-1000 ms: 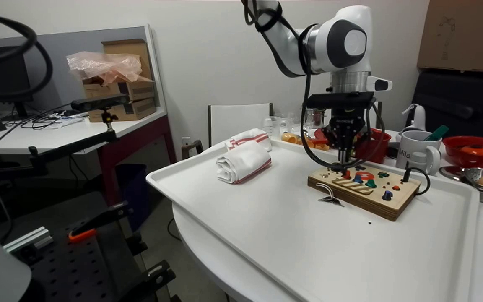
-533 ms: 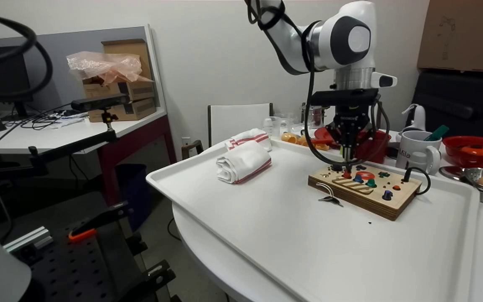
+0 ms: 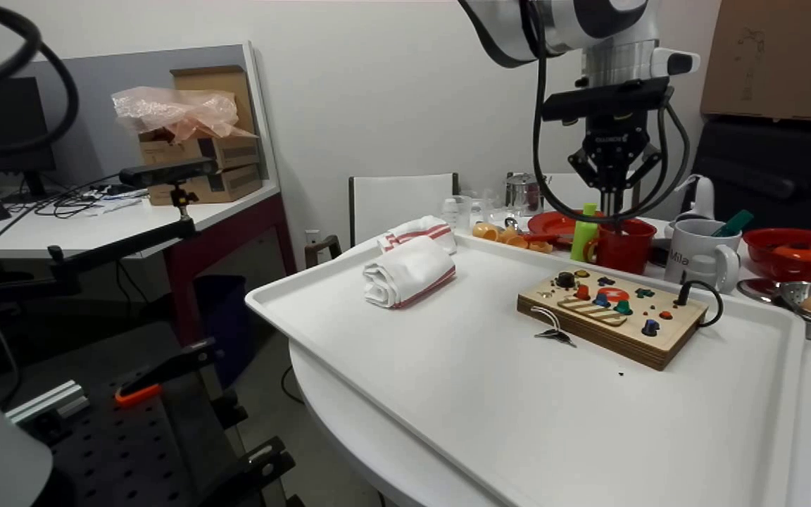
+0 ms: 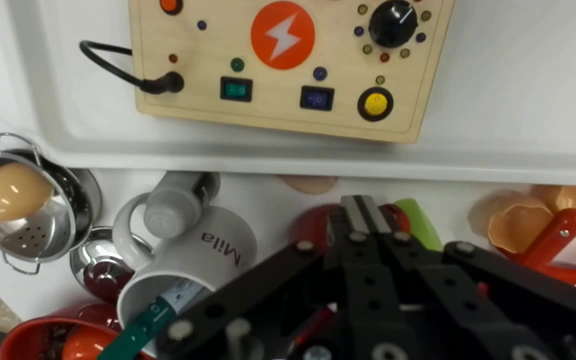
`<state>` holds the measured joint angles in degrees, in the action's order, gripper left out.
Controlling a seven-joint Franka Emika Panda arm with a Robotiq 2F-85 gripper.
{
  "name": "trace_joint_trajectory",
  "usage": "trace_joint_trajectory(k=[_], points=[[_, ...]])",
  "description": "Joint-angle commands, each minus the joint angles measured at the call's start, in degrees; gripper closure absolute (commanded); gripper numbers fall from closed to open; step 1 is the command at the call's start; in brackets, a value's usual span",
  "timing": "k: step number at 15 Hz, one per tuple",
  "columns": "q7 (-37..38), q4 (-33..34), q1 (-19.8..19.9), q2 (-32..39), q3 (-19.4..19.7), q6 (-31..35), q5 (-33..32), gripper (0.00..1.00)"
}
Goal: Switch on the switch on the board
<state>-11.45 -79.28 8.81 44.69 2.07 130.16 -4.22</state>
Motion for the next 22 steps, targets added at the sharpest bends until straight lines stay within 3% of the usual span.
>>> trace_joint_trajectory(k=[1,9,11,16,17,19,22], points=[[-3.0,-3.8,1.2,-4.1,-1.7,-0.2,1.9,1.00],[-8.7,-14.5,2.3,-12.6,-3.6,1.1,3.2,1.00],[-8.6,-16.6,1.9,-14.4,-3.3,2.4,2.9,0.73],[-8.4,-21.1,1.5,-18.3,-3.9,7.7,3.8,0.38],[-7.2,-16.9,0.9,-15.0,-2.9,5.2,2.5,0.57],[-7.2,-18.2,0.8,-16.2,-3.1,6.3,2.8,0.41],[-7.2,-18.9,0.8,-16.5,-3.2,6.7,2.8,0.38]])
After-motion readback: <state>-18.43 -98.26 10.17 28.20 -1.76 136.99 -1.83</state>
